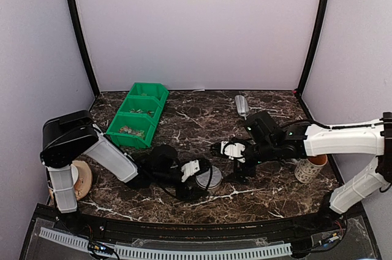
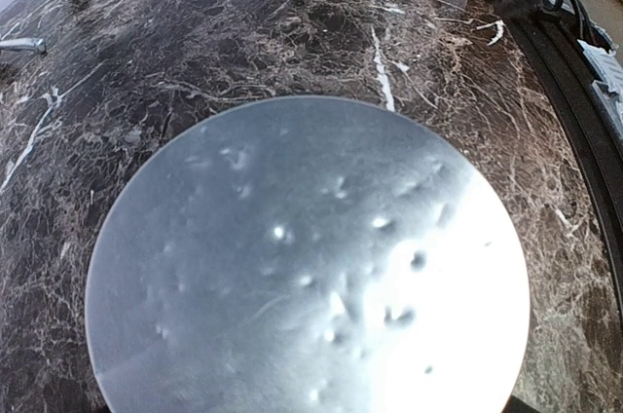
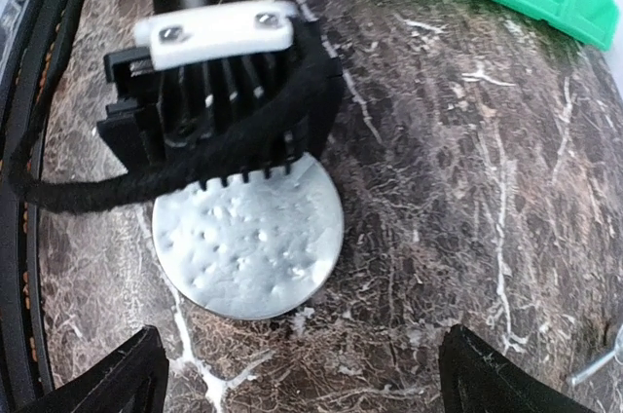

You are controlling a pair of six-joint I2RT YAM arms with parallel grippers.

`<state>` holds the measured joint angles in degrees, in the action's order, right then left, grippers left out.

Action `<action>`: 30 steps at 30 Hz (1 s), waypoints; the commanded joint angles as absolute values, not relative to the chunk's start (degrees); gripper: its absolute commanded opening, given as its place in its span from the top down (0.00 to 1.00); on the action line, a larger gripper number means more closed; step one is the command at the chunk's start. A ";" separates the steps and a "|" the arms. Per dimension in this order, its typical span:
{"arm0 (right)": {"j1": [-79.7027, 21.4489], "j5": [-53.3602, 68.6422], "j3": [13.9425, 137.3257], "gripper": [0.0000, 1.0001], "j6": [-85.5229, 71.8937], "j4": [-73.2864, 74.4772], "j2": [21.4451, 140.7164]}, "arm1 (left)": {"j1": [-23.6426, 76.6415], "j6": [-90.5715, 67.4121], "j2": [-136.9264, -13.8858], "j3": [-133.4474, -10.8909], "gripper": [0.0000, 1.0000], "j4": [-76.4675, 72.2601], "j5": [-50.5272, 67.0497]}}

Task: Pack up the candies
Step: Screw the box lid onto the packing box.

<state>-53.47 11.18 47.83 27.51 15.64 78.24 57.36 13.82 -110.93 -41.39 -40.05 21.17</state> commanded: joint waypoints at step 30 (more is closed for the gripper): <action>-50.63 26.65 51.95 0.03 36.78 16.09 87.25 | 55.39 13.44 -127.73 -40.10 0.28 -56.88 30.53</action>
